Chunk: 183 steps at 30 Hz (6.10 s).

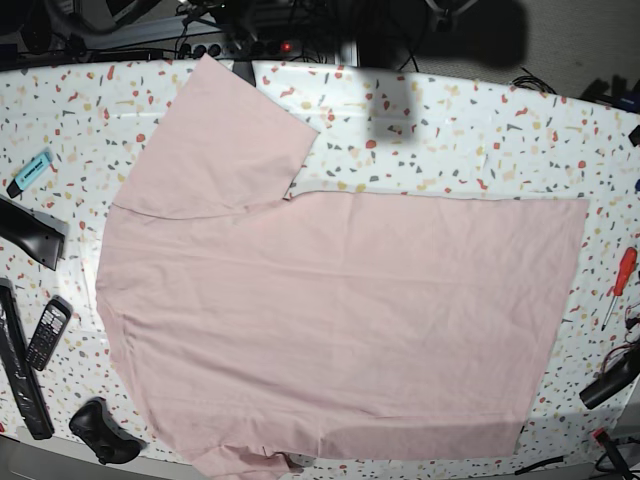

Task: Fold the T-shirt properly

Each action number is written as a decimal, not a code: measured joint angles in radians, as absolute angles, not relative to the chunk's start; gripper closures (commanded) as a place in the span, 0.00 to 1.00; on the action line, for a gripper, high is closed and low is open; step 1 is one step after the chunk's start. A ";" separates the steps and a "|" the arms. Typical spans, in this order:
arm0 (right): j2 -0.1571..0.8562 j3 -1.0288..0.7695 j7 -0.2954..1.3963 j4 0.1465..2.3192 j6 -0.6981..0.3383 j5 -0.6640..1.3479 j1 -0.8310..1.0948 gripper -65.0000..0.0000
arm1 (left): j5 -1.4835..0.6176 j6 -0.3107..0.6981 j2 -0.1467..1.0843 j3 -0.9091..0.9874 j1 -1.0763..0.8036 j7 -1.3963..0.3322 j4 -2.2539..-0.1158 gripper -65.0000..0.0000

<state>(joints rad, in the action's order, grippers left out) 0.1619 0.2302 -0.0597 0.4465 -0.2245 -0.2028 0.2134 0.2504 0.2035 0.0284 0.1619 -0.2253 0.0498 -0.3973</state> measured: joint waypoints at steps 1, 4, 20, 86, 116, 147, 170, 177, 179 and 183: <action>0.161 0.230 -0.048 0.471 -0.225 -0.203 0.232 0.89 | 0.252 0.207 0.028 0.162 -0.230 0.033 -0.397 0.72; 0.171 0.231 -0.038 0.550 -0.221 -0.200 0.291 0.89 | 0.251 0.207 0.028 0.162 -0.262 0.017 -0.437 0.72; 0.309 0.092 0.054 1.024 -0.309 0.116 0.593 0.89 | 0.190 0.294 0.035 0.161 -0.561 0.016 -0.937 0.72; 0.582 -0.246 0.444 2.339 -0.270 -0.078 0.953 0.89 | 0.405 0.370 0.815 -0.301 -0.070 -0.029 -1.302 0.70; 0.543 -0.245 0.480 2.339 -0.270 -0.185 0.953 0.80 | 0.415 0.314 0.776 -0.453 0.109 0.068 -1.054 1.00; 0.632 0.070 0.442 1.966 -0.316 -0.703 0.737 0.53 | 0.411 0.310 0.776 -0.453 0.106 0.059 -1.054 1.00; 0.636 0.268 0.419 1.787 -0.420 -0.703 0.442 0.53 | 0.408 0.309 0.776 -0.453 0.106 0.057 -1.055 1.00; 0.636 0.275 0.422 1.732 -0.445 -0.710 0.416 0.55 | 0.408 0.306 0.776 -0.453 0.106 0.057 -1.055 1.00; 0.636 0.274 0.423 1.732 -0.481 -0.712 0.415 0.61 | 0.408 0.306 0.776 -0.453 0.106 0.058 -1.055 1.00; 0.636 0.275 0.430 1.732 -0.488 -0.699 0.409 0.74 | 0.408 0.306 0.776 -0.453 0.106 0.057 -1.055 1.00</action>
<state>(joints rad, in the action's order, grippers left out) 0.6365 0.2749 0.4305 1.7321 -0.4881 -0.6991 0.4091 0.4080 0.3058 0.7761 -0.4534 0.1059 0.0574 -1.0546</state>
